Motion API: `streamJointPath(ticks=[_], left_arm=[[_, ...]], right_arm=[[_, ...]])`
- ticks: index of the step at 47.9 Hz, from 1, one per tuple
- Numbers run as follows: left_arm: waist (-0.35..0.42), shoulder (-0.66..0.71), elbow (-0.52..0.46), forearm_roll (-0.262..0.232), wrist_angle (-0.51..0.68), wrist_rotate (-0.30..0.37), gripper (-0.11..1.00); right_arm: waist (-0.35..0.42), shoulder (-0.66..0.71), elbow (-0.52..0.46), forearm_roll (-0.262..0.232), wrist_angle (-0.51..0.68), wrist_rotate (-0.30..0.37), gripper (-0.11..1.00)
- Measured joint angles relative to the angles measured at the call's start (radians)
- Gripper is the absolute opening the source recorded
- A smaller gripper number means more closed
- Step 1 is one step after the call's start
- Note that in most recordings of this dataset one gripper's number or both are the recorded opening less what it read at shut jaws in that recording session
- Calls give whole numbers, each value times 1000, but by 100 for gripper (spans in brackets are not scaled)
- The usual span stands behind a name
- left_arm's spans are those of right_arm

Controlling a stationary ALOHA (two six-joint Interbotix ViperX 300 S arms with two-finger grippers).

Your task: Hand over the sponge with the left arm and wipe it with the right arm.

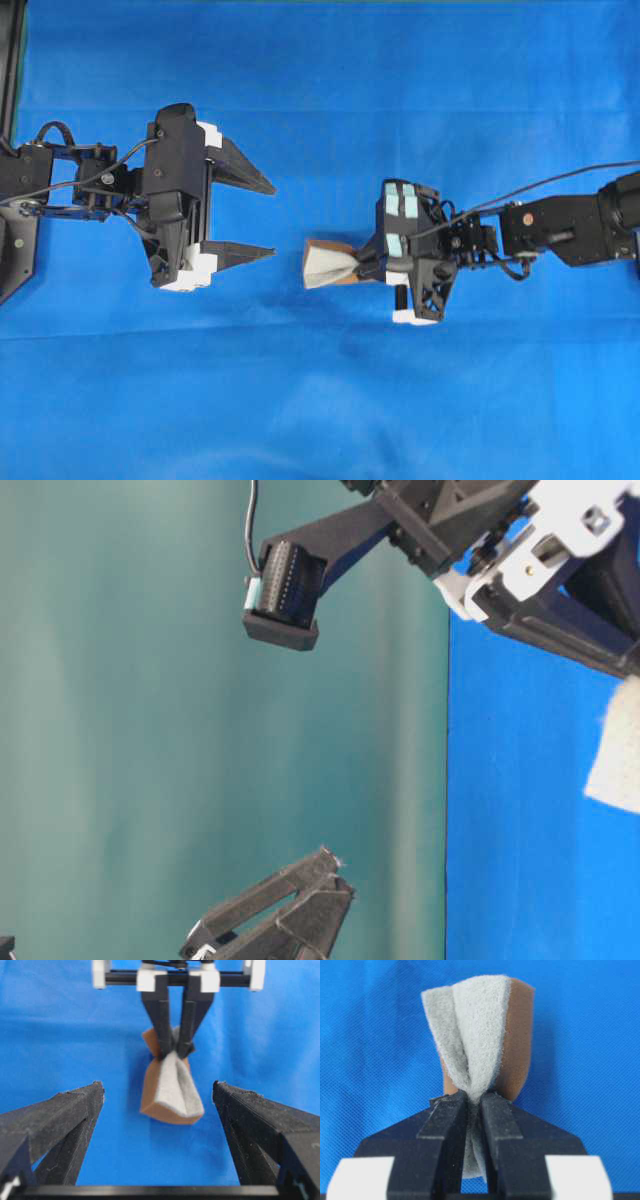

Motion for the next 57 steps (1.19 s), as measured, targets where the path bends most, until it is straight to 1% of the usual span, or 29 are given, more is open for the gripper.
streamJointPath(ticks=[14,20,26,57], left_arm=[[0,0,0,0,0,0,88],[0,0,0,0,0,0,88],[0,0,0,0,0,0,88],[0,0,0,0,0,2,88]], right_arm=[[-169,0,0,-29,12,-25,14],[-207,2,0,-44,11,-38,14],[-213,0,0,-57,11,-43,14],[-196,0,-5,-57,9,-41,14]])
